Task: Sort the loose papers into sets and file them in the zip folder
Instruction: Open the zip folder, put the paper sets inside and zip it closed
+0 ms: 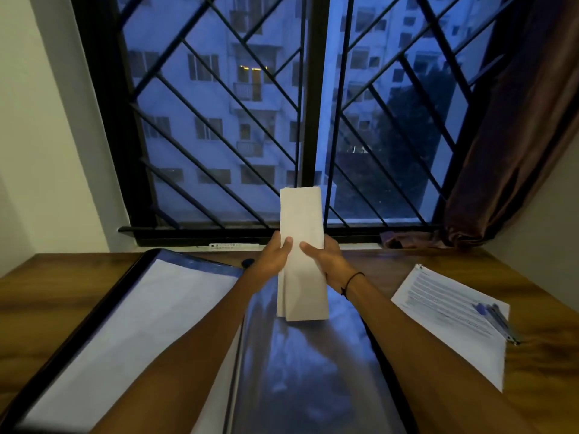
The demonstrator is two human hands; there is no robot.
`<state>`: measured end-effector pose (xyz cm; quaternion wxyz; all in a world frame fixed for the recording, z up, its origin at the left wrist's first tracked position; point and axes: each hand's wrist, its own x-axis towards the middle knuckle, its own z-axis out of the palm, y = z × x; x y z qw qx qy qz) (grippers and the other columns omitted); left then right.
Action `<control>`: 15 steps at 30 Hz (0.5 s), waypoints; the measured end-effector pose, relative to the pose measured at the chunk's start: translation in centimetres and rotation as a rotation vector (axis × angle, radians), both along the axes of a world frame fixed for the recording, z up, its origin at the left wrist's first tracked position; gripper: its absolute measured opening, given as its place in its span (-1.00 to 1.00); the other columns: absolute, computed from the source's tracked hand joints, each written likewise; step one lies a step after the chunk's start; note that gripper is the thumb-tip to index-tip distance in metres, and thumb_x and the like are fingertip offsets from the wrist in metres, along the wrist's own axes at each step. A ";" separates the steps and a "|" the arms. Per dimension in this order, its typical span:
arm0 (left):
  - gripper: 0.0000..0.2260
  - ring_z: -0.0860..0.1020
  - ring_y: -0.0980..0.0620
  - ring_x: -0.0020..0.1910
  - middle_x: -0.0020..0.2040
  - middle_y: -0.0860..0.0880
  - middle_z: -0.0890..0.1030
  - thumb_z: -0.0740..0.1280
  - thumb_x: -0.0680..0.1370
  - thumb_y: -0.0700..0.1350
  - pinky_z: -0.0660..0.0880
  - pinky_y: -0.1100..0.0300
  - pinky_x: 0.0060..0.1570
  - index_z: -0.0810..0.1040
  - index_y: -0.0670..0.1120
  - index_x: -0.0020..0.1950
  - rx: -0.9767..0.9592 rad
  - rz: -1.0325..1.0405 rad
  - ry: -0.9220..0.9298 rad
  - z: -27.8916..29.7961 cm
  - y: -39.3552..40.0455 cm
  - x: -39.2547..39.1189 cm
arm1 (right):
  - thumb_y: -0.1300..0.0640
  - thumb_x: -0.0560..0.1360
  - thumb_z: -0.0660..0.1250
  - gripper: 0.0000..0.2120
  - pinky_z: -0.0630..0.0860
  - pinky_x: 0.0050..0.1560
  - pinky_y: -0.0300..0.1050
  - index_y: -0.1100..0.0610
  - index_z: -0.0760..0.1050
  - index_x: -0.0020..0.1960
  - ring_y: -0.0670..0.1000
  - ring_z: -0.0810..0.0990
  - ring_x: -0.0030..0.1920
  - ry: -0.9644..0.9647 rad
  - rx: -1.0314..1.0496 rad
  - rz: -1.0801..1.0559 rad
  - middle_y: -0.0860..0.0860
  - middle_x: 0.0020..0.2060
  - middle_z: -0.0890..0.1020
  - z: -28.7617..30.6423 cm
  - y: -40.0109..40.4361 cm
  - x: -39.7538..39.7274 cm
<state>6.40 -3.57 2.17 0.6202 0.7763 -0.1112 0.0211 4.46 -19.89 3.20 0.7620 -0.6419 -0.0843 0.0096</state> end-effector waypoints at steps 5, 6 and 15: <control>-0.66 0.47 0.08 -0.32 -0.34 -0.02 0.49 0.24 0.70 -0.07 0.42 0.14 -0.18 0.43 -0.06 -0.29 0.285 0.090 -0.208 -1.5 2.1 -1.0 | 0.30 0.54 0.44 -0.63 0.65 -0.09 0.04 0.28 0.50 0.32 0.20 0.67 0.04 0.021 0.054 -0.248 0.21 0.13 0.66 -0.3 -1.3 0.8; -0.66 0.46 0.12 -0.35 -0.36 0.01 0.50 0.30 0.66 -0.02 0.40 0.18 -0.24 0.45 -0.04 -0.32 0.431 0.061 -0.242 -2.0 2.5 -1.7 | 0.30 0.54 0.44 -0.63 0.64 -0.15 -0.01 0.28 0.50 0.32 0.16 0.67 -0.02 0.026 0.071 -0.296 0.19 0.11 0.66 -0.4 -1.8 1.1; -0.51 0.58 0.00 0.00 0.01 0.00 0.61 0.50 0.33 0.38 0.54 0.09 -0.06 0.58 -0.01 -0.06 0.945 -0.065 -0.323 -4.4 2.5 -3.4 | 0.23 0.50 0.48 -0.59 0.57 0.21 0.26 0.27 0.50 0.31 0.24 0.65 0.14 0.092 0.147 -0.565 0.20 0.18 0.65 -1.6 -4.6 3.1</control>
